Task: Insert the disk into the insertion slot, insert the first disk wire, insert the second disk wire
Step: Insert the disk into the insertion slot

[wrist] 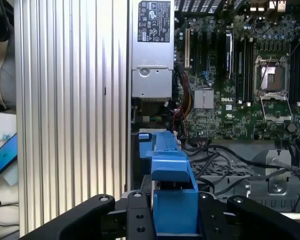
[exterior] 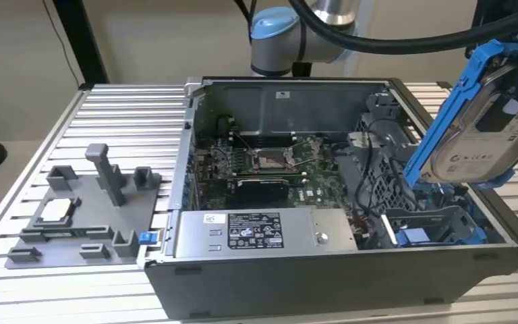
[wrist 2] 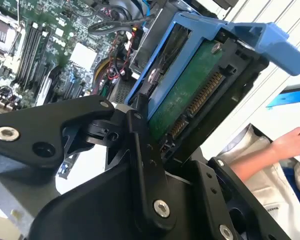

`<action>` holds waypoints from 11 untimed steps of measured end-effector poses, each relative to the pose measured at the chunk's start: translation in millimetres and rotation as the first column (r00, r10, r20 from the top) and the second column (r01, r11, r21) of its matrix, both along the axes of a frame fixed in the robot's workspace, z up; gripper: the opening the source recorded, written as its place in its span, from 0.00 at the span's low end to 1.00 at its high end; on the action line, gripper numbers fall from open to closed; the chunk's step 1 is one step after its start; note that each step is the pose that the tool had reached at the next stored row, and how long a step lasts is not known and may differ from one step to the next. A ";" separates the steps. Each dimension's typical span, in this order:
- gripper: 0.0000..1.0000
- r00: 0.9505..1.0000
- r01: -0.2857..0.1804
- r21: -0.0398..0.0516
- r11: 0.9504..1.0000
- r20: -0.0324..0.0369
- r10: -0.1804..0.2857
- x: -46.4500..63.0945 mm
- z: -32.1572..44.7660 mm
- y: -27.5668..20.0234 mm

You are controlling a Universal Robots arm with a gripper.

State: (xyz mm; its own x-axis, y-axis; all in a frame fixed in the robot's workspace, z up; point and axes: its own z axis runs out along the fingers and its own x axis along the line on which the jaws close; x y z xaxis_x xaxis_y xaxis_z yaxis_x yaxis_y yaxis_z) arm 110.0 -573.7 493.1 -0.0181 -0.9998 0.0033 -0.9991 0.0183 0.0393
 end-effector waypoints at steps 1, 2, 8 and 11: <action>0.00 1.000 0.000 0.000 1.000 0.000 0.000 0.3 -1.1 -0.7; 0.00 1.000 0.000 0.000 1.000 0.000 0.000 0.6 -3.1 -1.6; 0.00 1.000 0.000 0.000 1.000 0.000 0.000 3.7 -12.1 -4.9; 0.00 1.000 0.000 0.000 1.000 0.000 0.000 4.9 -15.1 -6.2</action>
State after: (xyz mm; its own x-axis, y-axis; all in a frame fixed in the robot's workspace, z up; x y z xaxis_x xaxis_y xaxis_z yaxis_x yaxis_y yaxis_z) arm 114.9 -579.9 478.0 -0.0182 -0.9998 0.0032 -0.9991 0.0183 0.0393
